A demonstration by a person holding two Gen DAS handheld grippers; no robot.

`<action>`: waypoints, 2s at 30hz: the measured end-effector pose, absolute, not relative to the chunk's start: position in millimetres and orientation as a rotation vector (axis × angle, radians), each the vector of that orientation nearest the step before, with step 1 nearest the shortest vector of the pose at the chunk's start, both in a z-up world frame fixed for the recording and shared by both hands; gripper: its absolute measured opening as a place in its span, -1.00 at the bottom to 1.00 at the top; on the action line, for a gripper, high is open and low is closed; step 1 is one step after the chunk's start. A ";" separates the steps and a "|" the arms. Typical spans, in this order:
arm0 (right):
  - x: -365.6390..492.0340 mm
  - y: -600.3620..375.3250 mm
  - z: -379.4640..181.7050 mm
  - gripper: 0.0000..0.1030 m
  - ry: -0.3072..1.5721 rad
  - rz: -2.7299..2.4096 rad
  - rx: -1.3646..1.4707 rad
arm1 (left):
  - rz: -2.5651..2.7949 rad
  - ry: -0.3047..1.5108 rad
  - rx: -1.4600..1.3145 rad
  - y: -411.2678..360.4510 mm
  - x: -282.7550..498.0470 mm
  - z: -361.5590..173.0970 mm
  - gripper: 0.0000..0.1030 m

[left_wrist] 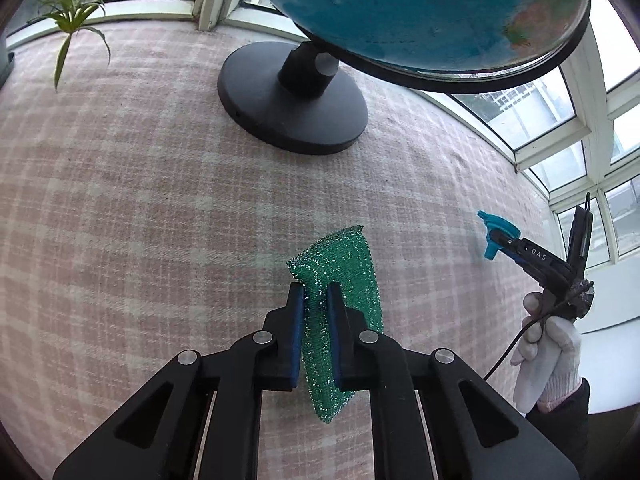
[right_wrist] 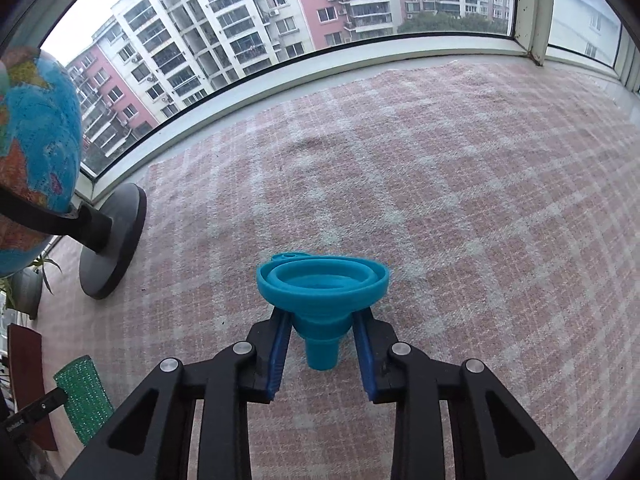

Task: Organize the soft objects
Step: 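Close the left tool on the green pad while the right tool grasps the blue funnel, then carry the green pad with the left tool while the right tool carries the funnel to the box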

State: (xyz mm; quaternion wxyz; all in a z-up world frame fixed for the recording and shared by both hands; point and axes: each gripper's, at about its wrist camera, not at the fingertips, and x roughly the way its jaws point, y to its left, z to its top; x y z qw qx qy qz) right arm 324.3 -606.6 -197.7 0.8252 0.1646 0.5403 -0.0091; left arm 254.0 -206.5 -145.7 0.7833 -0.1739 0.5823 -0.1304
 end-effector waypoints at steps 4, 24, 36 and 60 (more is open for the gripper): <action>307.0 -596.0 -181.2 -0.47 1.114 0.025 0.332 | -0.305 1.233 -0.379 -206.0 249.7 -132.0 -0.81; 208.1 -471.4 -82.5 -0.47 1.001 0.271 0.208 | -0.224 1.052 -0.232 -118.3 183.3 -48.4 -0.81; 183.9 -338.1 -33.6 -0.47 0.949 0.451 0.121 | -0.056 0.957 -0.215 2.2 129.6 -16.0 -0.81; 183.5 -31.1 3.1 -0.47 0.906 0.784 -0.030 | 0.245 0.836 -0.268 220.3 48.9 19.3 -0.81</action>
